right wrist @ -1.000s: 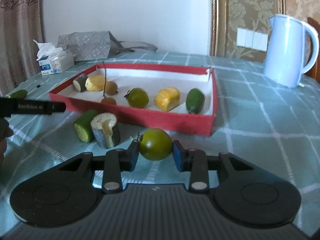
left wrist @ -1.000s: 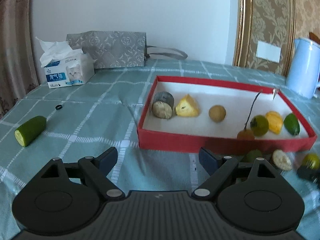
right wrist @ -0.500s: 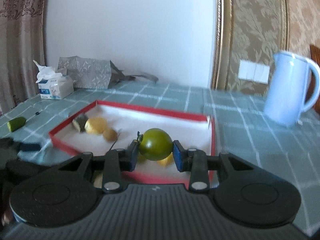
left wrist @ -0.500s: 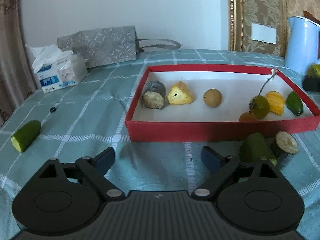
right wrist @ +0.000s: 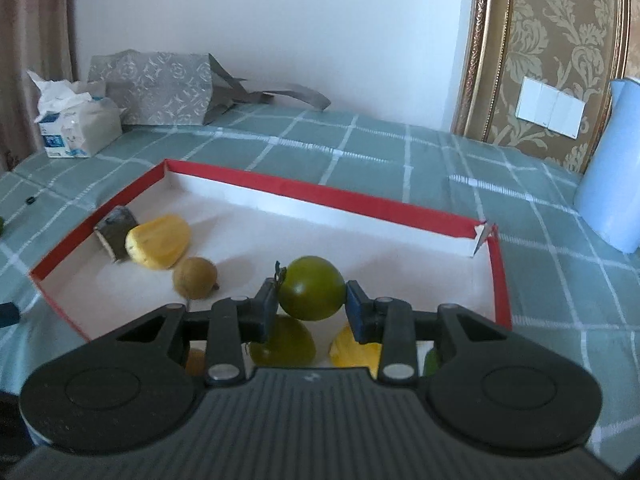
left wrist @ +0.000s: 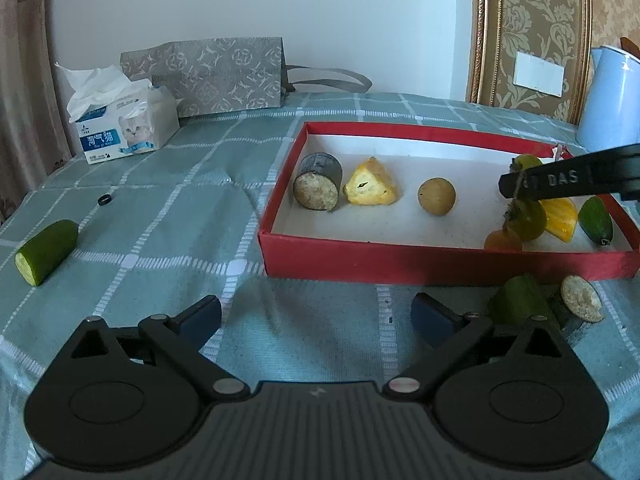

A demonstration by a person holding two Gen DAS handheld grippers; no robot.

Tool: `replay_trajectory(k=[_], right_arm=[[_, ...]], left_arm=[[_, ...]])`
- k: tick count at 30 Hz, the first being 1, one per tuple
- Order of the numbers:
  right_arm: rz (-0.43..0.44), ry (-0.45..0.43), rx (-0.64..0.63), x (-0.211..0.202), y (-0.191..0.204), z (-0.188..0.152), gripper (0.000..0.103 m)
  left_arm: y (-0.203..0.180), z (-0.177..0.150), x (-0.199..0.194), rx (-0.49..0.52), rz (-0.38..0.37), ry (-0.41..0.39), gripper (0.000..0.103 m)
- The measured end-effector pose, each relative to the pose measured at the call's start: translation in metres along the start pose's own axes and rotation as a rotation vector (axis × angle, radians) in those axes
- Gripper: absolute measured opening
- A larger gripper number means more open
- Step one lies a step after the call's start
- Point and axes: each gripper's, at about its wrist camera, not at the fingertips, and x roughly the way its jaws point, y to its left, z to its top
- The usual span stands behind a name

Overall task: Organize fruits
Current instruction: 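Carry the dark green tomato into the red tray and open the right gripper, then move the open left gripper toward the green cucumber chunk beside the tray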

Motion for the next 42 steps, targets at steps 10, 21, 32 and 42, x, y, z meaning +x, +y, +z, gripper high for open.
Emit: replay_trajectory(k=[10,21,32,42], right_arm=[[-0.02,-0.026,0.022,0.001,0.003,0.007,0.056],[-0.109,-0.271,0.052,-0.102,-0.014,-0.043,0.089],[-0.081,-0.16,0.08,-0.106,-0.015,-0.096,0.103],[-0.076,-0.058,0.069,-0.088,-0.01,-0.105,0.103]], left_arm=[[0.002,0.0,0.001,-0.009,-0.007,0.004,0.103],[0.001,0.0,0.001,-0.009,-0.005,0.003,0.103],[0.001,0.0,0.001,-0.008,-0.005,0.002,0.103],[0.004,0.0,-0.001,-0.015,-0.002,0.001,0.103]])
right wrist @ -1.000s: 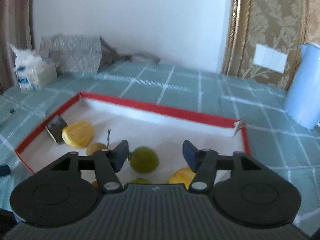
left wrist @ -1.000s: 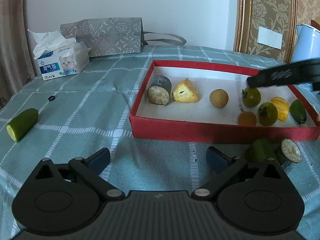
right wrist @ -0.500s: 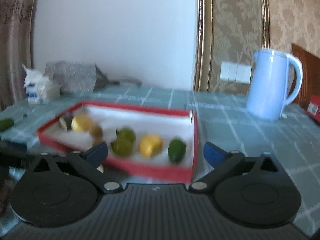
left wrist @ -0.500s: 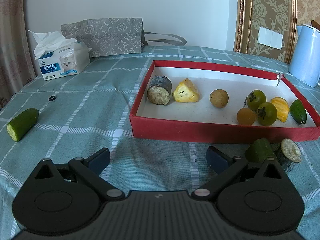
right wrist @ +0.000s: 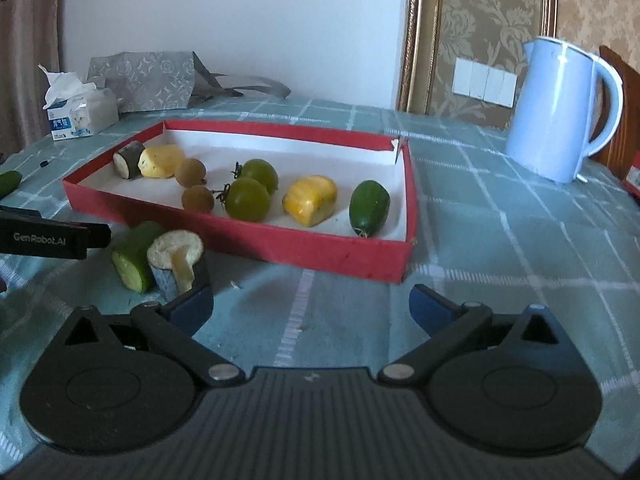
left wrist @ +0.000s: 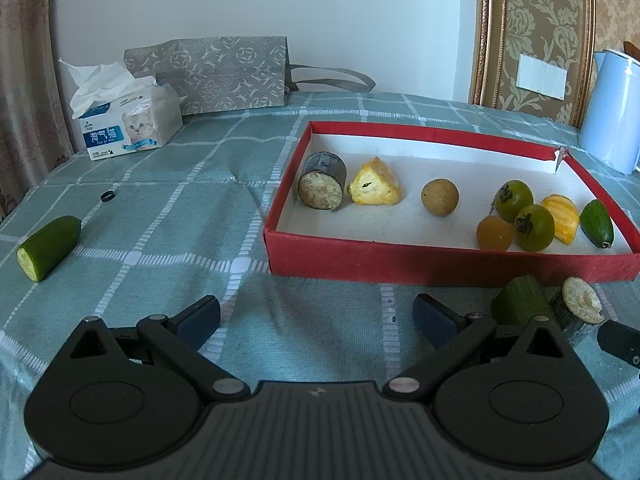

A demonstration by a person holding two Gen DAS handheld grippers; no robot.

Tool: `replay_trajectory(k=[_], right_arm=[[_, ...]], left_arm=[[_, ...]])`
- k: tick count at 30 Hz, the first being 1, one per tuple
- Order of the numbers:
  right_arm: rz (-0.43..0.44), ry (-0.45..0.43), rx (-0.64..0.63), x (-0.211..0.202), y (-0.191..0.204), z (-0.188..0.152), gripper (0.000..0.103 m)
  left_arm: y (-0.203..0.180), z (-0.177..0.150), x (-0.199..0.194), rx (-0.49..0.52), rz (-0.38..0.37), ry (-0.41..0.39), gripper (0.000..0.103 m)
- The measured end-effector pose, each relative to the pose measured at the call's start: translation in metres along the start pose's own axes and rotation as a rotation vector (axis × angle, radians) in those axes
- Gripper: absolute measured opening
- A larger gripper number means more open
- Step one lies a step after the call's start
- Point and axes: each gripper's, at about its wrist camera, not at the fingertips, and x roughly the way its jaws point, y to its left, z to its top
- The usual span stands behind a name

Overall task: Organize fruits
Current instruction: 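Move the open left gripper toward the green cucumber chunk beside the tray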

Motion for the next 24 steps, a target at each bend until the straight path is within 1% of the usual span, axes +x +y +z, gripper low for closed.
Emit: replay_trajectory(k=[9,11,13,15,17,22,24], right_arm=[[0.022,0.059,0.033,0.007,-0.005,-0.001,0.103],[0.027,0.065,0.043,0.008,-0.007,-0.001,0.103],[0.025,0.066,0.046,0.009,-0.008,-0.001,0.103],[0.024,0.074,0.042,0.01,-0.007,-0.001,0.103],[0.023,0.077,0.041,0.01,-0.007,-0.001,0.103],[0.023,0.077,0.041,0.01,-0.007,-0.002,0.103],[0.023,0.077,0.04,0.01,-0.007,-0.002,0.103]], left_arm=[[0.011,-0.002,-0.006,-0.054,-0.009,-0.005,0.103],[0.013,-0.003,-0.012,-0.065,-0.028,-0.018,0.103],[0.014,-0.002,-0.019,-0.075,-0.074,-0.047,0.103],[0.01,-0.002,-0.026,-0.063,-0.105,-0.073,0.103],[0.003,-0.002,-0.029,-0.036,-0.114,-0.089,0.103],[-0.016,-0.004,-0.026,0.027,-0.132,-0.063,0.103],[-0.023,-0.006,-0.027,0.054,-0.127,-0.068,0.103]])
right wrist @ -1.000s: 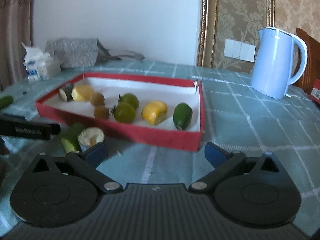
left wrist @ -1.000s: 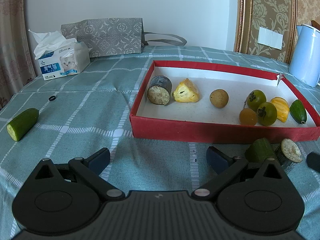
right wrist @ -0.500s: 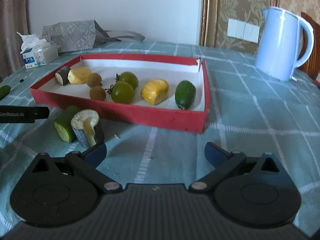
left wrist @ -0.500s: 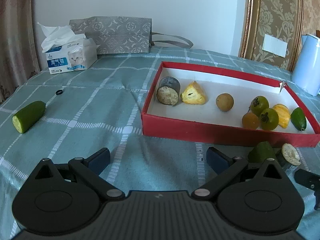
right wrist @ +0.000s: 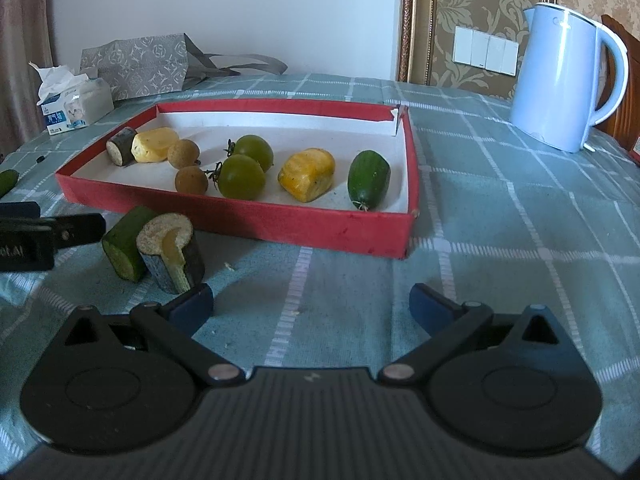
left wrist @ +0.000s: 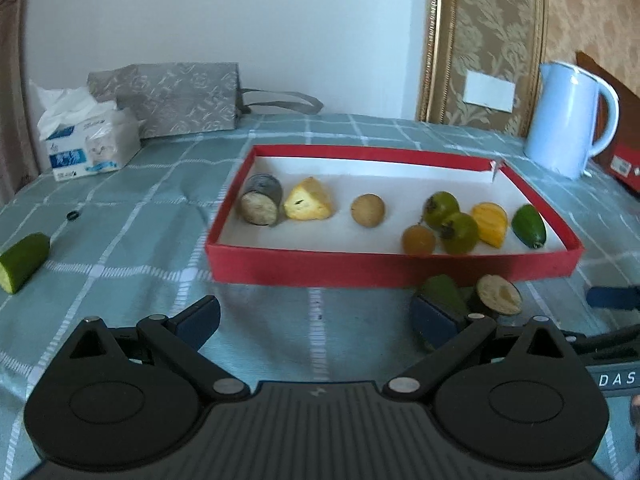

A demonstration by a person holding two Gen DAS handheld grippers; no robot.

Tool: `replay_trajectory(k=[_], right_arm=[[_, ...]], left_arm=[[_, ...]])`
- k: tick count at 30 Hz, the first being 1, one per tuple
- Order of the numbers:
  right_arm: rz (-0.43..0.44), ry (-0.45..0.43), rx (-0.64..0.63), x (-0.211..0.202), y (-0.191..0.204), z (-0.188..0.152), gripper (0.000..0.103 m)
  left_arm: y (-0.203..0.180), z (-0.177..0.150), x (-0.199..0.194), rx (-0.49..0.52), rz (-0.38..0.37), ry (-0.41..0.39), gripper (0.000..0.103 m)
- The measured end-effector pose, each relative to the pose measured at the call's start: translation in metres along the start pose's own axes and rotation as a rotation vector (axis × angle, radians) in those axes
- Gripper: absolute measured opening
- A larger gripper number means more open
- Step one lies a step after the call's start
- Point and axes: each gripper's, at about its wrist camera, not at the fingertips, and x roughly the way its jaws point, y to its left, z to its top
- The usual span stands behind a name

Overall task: Organize fruits
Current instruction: 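Move the open left gripper toward the green cucumber chunk beside the tray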

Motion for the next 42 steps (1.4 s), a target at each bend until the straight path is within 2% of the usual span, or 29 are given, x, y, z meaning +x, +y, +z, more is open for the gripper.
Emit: replay_trajectory(k=[5,10,14,18,22,29,37,42], right_arm=[[-0.001,0.0,-0.001,0.0,0.0,0.0,0.103],[-0.001,0.0,-0.001,0.0,0.0,0.0,0.103],[-0.001,0.0,-0.001,0.0,0.0,0.0,0.103],[-0.001,0.0,-0.001,0.0,0.0,0.0,0.103],[-0.001,0.0,-0.001,0.0,0.0,0.0,0.103],[-0.003,0.0,-0.001,0.0,0.0,0.0,0.103],[-0.008,0.003,0.004,-0.001,-0.003,-0.002,0.103],[-0.029,0.001,0.01,-0.002,-0.005,-0.002,0.103]], left_arm=[[-0.013,-0.004,-0.006,0.089,0.053,-0.05,0.103],[-0.014,-0.003,-0.012,0.086,0.071,-0.077,0.103],[-0.014,-0.005,-0.013,0.062,0.028,-0.055,0.103],[-0.018,-0.006,-0.015,0.079,0.031,-0.064,0.103],[-0.017,-0.008,-0.021,0.054,-0.012,-0.067,0.103],[-0.033,-0.008,-0.013,0.111,-0.043,-0.036,0.103],[-0.018,0.0,0.0,0.032,-0.108,0.012,0.103],[-0.028,0.0,0.001,0.061,-0.09,0.007,0.103]])
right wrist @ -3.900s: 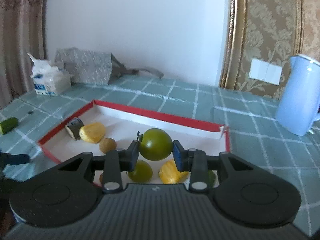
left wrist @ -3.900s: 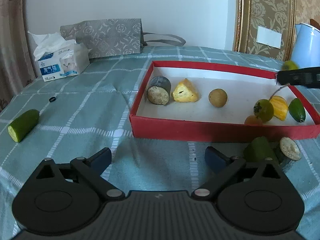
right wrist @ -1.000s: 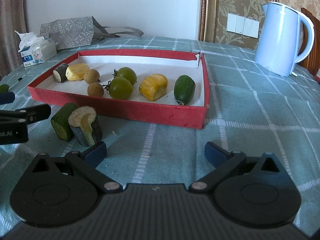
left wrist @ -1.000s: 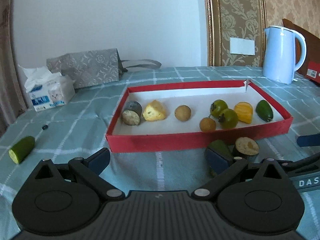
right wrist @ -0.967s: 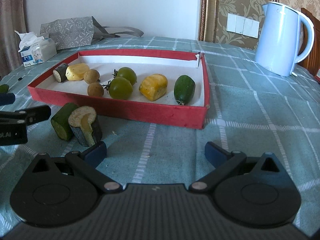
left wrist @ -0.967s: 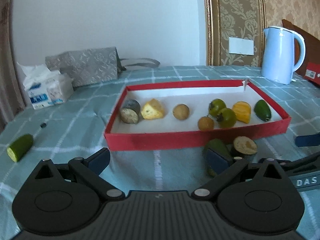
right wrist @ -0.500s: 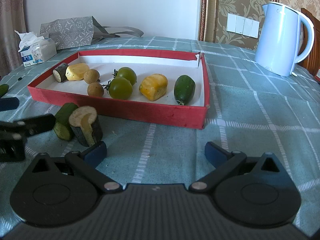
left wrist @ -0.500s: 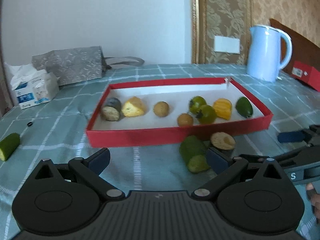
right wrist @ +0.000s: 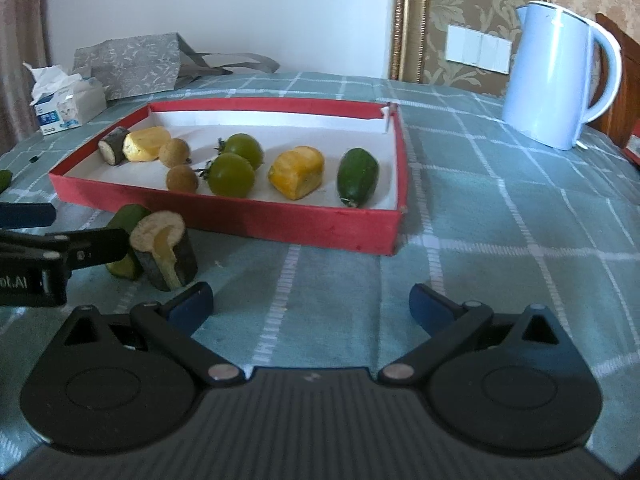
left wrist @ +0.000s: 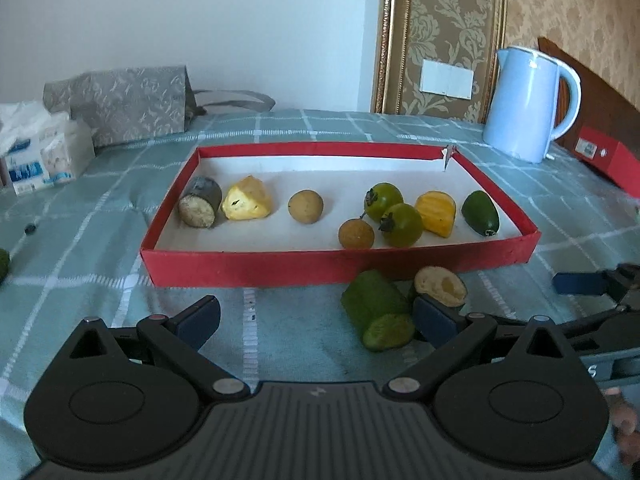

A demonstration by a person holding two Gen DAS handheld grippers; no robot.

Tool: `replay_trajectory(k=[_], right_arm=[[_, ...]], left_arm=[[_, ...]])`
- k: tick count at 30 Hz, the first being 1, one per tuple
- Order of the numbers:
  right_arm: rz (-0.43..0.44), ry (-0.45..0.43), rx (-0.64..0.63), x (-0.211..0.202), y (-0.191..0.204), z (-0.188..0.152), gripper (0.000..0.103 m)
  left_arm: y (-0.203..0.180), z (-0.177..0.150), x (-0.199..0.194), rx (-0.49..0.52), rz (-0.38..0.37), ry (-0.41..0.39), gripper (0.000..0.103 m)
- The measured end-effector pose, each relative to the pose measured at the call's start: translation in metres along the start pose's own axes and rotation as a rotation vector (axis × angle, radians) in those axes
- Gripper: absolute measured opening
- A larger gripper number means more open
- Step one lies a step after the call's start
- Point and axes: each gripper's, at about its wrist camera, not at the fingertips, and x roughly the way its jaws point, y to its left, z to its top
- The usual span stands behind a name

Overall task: Organize fruits
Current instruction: 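Move the open left gripper toward the green cucumber chunk beside the tray, then grasp the green cucumber chunk with the left gripper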

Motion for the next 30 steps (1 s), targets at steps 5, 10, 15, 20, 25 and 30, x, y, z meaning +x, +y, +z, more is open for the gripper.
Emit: replay_trajectory(k=[5,10,15,20,25,30], right_arm=[[-0.029,0.003,0.035,0.001,-0.008,0.0,0.103],[-0.051,0.0,0.042,-0.001,-0.012,-0.001,0.103],[-0.075,0.003,0.069,0.001,-0.018,0.0,0.103],[-0.089,0.004,0.085,0.001,-0.023,0.0,0.103],[-0.09,0.004,0.084,0.002,-0.022,0.0,0.103],[-0.09,0.004,0.084,0.001,-0.022,0.0,0.103]], left_arm=[[-0.01,0.003,0.004,0.035,0.031,-0.008,0.103],[-0.008,0.004,0.009,0.041,0.016,-0.006,0.103],[-0.019,0.005,0.013,0.087,0.042,-0.015,0.101],[-0.032,0.005,0.027,0.147,0.038,0.019,0.081],[-0.021,0.005,0.025,0.098,-0.018,0.036,0.067],[-0.022,0.003,0.021,0.106,-0.048,0.031,0.046]])
